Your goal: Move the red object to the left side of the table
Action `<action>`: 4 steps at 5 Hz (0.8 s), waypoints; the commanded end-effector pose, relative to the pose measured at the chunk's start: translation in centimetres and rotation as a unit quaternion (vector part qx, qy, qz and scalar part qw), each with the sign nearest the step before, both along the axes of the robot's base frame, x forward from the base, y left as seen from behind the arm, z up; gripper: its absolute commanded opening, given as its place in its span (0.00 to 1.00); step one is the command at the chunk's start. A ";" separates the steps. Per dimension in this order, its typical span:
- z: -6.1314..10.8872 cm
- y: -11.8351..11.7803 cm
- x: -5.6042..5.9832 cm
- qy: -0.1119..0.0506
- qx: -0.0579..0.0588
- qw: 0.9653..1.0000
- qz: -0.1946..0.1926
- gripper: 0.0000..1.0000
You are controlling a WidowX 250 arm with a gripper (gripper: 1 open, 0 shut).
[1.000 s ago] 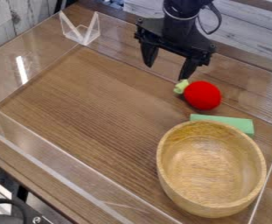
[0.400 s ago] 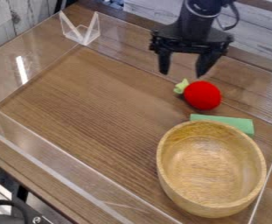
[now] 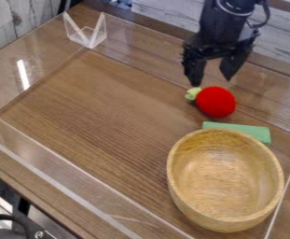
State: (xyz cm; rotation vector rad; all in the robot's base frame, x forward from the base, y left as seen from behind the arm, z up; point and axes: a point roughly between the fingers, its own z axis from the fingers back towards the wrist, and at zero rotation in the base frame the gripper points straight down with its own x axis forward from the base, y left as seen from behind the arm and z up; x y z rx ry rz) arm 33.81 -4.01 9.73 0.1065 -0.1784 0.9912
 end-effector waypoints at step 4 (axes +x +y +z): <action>-2.0 1.3 3.1 -0.012 -0.062 0.976 0.210 1.00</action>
